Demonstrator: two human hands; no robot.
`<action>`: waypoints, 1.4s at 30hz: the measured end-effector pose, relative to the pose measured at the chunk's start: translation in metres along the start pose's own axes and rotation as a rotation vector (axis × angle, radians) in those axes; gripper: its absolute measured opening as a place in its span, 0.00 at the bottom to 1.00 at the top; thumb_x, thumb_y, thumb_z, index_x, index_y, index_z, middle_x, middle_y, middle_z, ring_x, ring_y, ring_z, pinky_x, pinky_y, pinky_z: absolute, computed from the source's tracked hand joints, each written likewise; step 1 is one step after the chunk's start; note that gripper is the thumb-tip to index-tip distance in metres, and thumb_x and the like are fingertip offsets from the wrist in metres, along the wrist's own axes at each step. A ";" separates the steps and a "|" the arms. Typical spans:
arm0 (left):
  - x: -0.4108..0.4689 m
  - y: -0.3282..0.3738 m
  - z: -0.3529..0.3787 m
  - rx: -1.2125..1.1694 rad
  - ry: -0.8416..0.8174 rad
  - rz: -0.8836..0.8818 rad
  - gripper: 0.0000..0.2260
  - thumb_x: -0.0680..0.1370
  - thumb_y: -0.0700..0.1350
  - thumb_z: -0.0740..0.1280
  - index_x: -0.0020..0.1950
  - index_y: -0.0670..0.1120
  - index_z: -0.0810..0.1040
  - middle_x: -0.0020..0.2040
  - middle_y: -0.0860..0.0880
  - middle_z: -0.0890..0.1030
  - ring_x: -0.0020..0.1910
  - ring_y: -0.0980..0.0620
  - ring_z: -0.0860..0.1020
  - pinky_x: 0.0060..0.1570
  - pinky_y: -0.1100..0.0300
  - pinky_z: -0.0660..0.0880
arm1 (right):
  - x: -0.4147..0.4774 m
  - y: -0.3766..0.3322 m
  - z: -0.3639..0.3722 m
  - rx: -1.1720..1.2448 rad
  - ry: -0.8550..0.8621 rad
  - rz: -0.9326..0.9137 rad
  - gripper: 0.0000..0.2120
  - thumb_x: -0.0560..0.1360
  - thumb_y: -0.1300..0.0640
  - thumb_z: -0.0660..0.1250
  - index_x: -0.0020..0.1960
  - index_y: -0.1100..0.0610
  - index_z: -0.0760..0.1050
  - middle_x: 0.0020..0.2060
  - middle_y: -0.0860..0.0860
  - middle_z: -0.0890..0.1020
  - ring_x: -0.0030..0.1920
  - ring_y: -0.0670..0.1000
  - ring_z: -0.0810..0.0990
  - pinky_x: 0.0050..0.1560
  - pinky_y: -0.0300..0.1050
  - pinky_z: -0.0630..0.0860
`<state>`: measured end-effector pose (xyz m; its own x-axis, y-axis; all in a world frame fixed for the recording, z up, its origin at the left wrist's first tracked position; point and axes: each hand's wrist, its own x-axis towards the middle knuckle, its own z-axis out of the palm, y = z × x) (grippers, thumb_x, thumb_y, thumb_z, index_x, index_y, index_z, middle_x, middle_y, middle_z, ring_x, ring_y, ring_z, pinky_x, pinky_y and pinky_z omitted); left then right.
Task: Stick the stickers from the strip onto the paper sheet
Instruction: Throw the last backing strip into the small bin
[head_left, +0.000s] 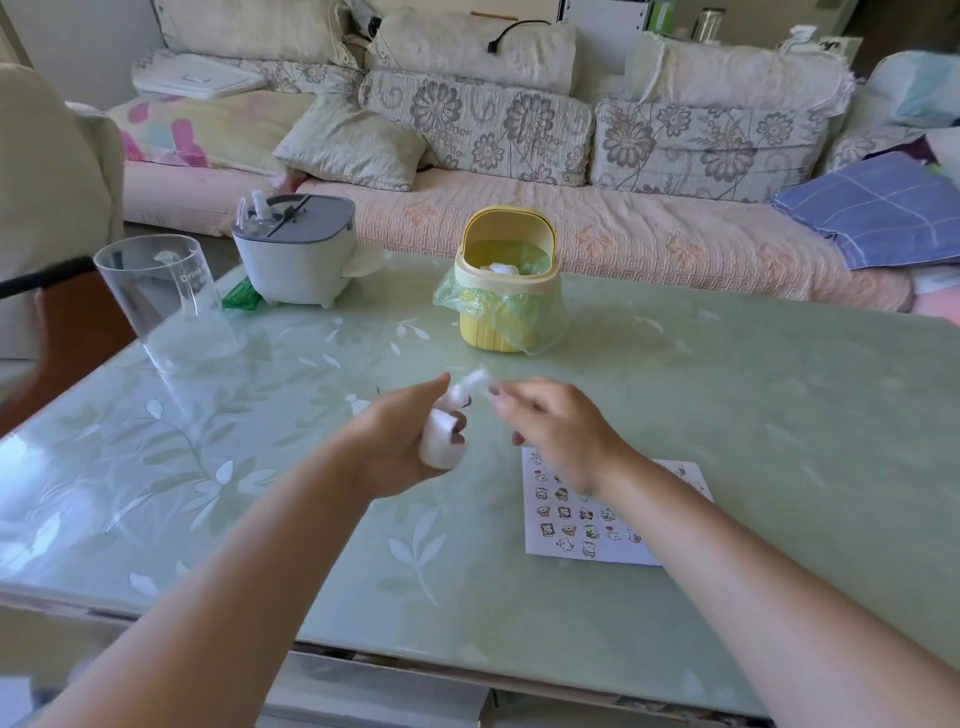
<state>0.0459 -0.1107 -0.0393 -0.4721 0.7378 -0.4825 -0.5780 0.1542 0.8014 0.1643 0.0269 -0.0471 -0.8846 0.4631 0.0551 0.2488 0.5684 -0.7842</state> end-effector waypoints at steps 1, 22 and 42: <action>0.000 0.000 0.005 -0.024 -0.012 -0.020 0.17 0.84 0.53 0.55 0.48 0.43 0.76 0.35 0.48 0.75 0.30 0.52 0.74 0.37 0.59 0.70 | -0.003 -0.005 0.002 0.004 -0.048 -0.031 0.26 0.71 0.34 0.64 0.52 0.55 0.81 0.44 0.54 0.76 0.45 0.48 0.78 0.51 0.46 0.74; 0.006 0.002 0.014 0.992 0.211 0.695 0.06 0.75 0.45 0.73 0.48 0.57 0.84 0.36 0.57 0.80 0.32 0.61 0.75 0.31 0.69 0.69 | 0.015 -0.006 -0.015 0.628 0.045 0.342 0.11 0.75 0.66 0.68 0.54 0.53 0.78 0.49 0.57 0.82 0.42 0.54 0.79 0.35 0.45 0.73; 0.109 0.116 0.033 0.845 0.129 0.872 0.19 0.71 0.39 0.76 0.55 0.59 0.80 0.45 0.65 0.81 0.46 0.67 0.79 0.48 0.72 0.72 | 0.140 -0.028 -0.066 0.204 0.528 0.063 0.11 0.72 0.63 0.73 0.48 0.48 0.86 0.40 0.44 0.85 0.38 0.45 0.83 0.42 0.38 0.75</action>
<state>-0.0508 0.0089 0.0128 -0.5755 0.7444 0.3387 0.5574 0.0539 0.8285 0.0594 0.1206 0.0233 -0.5407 0.7985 0.2647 0.1674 0.4104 -0.8964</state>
